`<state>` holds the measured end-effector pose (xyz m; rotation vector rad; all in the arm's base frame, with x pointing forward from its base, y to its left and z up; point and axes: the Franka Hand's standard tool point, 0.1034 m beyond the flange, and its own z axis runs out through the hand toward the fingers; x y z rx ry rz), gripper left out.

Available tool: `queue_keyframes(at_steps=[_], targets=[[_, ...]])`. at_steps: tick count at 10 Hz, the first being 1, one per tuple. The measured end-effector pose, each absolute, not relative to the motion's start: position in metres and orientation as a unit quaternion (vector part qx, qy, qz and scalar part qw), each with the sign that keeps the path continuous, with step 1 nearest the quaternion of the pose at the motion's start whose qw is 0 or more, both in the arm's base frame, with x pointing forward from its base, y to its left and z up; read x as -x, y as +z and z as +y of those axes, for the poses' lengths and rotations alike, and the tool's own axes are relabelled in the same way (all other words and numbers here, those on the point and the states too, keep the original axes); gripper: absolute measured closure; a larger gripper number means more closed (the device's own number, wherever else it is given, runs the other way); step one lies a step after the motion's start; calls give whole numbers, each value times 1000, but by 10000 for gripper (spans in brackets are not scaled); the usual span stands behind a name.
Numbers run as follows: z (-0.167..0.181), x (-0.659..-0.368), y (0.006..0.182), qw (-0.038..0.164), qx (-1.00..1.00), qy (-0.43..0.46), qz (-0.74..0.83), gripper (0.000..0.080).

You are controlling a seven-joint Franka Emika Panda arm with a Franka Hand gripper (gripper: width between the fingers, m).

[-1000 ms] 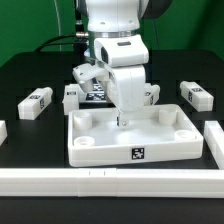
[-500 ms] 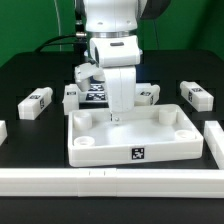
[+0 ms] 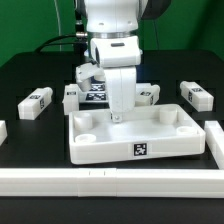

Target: Assemble desk

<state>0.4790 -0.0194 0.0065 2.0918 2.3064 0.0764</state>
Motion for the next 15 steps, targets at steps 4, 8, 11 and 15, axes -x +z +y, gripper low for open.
queue_keyframes(at_steps=[4,8,11,15], targets=[[-3,-485,9,15,-711,28,703,741],[14,-503,7,19,-734,29,678,741],[13,-516,7,23,-735,33,677,741],[10,-526,7,27,-733,38,679,741]])
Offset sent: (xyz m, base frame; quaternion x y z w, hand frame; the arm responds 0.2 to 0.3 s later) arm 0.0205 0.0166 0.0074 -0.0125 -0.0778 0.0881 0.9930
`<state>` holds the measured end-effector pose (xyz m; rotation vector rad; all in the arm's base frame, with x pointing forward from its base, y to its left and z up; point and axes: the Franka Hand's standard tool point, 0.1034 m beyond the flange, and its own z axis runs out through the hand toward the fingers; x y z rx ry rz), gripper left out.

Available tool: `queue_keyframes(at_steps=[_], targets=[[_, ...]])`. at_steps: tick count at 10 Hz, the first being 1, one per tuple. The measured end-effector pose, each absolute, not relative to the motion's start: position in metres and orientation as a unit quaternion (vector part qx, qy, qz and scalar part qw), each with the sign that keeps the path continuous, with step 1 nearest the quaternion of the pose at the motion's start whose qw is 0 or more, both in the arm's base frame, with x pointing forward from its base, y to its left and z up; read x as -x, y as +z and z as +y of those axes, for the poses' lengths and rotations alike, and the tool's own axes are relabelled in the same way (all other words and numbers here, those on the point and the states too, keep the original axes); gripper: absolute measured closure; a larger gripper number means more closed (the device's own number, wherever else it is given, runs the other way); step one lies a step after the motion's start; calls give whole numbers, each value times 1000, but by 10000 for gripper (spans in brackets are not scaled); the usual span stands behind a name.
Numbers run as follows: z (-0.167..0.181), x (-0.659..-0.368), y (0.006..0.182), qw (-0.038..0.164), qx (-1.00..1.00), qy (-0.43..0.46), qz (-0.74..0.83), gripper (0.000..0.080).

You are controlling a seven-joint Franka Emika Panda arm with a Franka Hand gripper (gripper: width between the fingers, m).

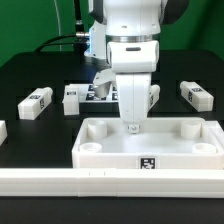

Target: Assemble desk

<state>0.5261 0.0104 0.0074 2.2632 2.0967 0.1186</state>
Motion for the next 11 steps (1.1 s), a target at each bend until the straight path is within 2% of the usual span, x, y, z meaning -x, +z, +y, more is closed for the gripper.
queue_keyframes(at_steps=[2,3,4,5,6,7,8,9,11], targets=[[10,-526,7,29,-732,42,679,741],[10,-526,7,29,-732,42,679,644],[10,-526,7,29,-732,42,679,509],[10,-526,8,29,-732,42,679,509],[9,-527,10,31,-731,43,680,325],[9,-528,16,34,-730,45,681,211],[12,-528,23,37,-730,48,681,211],[17,-528,35,42,-730,52,680,161],[29,-525,53,48,-735,56,673,150]])
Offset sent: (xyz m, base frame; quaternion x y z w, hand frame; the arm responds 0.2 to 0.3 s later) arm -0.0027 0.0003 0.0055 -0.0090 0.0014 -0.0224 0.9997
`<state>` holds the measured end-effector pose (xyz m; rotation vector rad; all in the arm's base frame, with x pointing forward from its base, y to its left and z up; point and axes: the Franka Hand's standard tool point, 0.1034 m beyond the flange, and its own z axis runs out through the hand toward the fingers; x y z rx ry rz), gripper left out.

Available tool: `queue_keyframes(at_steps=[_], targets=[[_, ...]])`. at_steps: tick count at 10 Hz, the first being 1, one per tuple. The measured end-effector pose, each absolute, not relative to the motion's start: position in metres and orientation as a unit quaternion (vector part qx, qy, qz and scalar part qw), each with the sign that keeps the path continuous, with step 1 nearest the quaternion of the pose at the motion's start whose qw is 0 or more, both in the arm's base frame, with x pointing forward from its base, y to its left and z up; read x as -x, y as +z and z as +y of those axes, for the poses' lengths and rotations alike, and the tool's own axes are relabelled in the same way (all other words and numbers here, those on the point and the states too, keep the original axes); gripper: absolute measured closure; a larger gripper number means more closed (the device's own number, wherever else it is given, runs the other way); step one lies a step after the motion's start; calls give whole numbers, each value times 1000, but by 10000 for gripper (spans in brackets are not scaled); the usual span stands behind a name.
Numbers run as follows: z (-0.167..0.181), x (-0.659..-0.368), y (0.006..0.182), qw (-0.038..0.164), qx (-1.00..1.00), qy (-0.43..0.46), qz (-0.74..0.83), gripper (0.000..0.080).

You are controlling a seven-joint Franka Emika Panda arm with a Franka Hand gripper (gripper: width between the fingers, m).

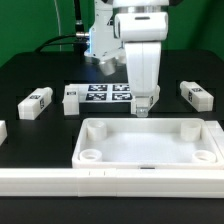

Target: Assemble desk

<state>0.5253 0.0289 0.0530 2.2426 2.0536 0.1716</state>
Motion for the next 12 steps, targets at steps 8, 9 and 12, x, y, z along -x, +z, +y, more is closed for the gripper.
queue_keyframes(at_steps=[8,9,12], targets=[[98,-497,63,36,-790,85,606,150],[98,-497,63,33,-810,86,579,150],[110,-485,61,13,-891,88,446,150]])
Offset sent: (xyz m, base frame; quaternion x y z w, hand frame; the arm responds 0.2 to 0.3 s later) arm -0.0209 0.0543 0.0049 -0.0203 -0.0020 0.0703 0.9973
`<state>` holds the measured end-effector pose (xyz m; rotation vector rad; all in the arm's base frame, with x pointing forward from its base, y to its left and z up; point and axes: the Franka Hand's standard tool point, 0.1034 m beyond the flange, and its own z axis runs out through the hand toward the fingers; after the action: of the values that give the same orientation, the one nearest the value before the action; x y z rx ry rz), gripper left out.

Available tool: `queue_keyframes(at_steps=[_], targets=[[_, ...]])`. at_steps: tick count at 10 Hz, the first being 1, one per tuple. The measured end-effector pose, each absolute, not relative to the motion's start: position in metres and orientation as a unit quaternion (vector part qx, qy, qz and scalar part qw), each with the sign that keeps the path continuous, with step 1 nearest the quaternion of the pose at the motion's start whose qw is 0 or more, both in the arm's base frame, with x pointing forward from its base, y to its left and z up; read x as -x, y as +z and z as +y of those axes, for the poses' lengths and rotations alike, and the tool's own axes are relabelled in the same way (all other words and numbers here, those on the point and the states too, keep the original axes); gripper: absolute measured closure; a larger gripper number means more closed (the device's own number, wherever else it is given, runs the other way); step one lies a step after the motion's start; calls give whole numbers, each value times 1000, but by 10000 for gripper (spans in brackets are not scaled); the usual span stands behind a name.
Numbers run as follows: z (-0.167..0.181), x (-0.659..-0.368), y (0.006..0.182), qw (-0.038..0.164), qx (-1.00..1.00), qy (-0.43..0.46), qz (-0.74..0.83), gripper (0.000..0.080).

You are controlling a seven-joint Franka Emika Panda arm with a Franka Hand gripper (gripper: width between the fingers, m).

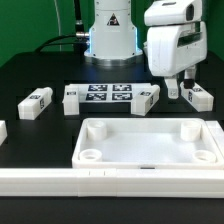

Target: Assemble desk

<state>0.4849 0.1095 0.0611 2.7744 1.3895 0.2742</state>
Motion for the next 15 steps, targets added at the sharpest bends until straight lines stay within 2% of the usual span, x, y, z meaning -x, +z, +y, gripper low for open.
queue_keyframes(at_steps=[2,4,7,9,13,14,15], targets=[[129,-475,59,-6,-941,84,328,150],[142,-472,59,-18,-961,86,261,150],[143,-472,59,-31,-982,83,169,150],[162,-459,57,-44,-995,71,49,150],[165,-453,49,-43,-996,58,56,150],[165,-450,47,-39,-997,39,57,150],[169,-442,48,-23,-998,-30,53,150]])
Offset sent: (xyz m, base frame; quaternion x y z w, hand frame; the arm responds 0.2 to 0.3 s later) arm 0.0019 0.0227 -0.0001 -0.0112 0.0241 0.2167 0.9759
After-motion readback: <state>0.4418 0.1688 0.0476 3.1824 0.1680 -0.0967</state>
